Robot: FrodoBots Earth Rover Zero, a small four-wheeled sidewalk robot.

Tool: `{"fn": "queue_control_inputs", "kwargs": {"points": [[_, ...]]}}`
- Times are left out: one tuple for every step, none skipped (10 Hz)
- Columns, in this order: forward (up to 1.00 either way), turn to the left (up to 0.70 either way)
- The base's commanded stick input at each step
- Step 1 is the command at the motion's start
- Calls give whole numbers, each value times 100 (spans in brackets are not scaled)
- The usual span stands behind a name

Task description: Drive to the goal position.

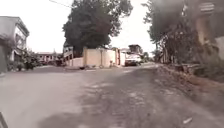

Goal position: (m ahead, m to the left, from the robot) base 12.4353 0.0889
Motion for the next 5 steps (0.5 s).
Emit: {"fn": "queue_control_inputs", "kwargs": {"points": [[70,0],[70,0],[70,0],[70,0],[70,0]]}}
